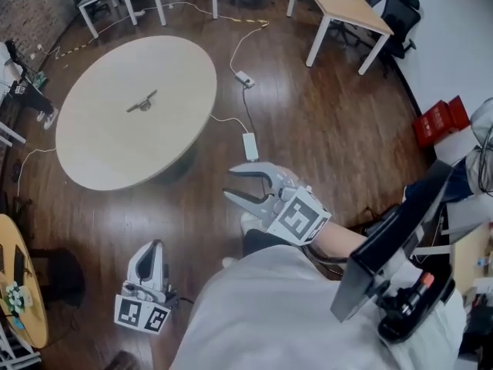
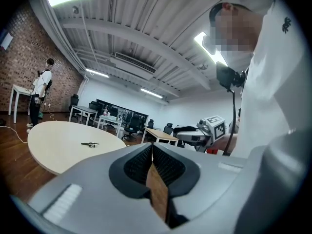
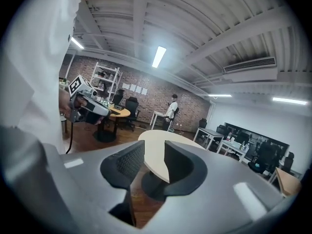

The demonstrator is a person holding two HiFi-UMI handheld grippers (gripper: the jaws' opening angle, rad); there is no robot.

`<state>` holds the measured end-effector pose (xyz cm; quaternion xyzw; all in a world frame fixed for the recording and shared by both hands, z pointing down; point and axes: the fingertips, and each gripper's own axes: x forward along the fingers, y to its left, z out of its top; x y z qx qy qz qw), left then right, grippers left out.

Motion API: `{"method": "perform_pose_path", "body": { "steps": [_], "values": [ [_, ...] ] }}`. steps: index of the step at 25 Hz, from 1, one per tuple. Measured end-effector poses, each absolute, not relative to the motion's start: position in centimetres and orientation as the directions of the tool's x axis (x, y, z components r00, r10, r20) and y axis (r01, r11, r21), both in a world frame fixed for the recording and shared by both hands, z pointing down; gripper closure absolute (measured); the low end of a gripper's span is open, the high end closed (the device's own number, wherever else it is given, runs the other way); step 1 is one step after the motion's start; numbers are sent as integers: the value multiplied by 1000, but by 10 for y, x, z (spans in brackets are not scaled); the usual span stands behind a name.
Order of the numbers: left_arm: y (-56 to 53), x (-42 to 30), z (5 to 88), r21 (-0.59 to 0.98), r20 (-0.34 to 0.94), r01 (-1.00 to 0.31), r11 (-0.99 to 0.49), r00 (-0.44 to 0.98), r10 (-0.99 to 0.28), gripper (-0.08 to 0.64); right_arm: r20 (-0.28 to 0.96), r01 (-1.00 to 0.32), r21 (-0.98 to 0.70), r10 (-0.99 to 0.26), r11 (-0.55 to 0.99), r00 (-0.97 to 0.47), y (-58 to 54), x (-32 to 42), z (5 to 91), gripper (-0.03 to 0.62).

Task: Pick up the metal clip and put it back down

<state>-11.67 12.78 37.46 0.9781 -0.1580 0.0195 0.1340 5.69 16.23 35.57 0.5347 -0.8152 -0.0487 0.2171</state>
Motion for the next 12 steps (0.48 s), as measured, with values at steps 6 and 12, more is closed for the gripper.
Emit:
{"method": "perform_pose_path", "body": {
  "steps": [6,12],
  "values": [
    [130,-125,379,266,89,-348,-899,937,-337,563,311,-818,321,-869,477,-384,152,43,357,469],
    [132,-142,391,277,92,-359,-891,933,-348,563,326,-798,325,-852,508,-410,152,23,365,477]
  ]
}}
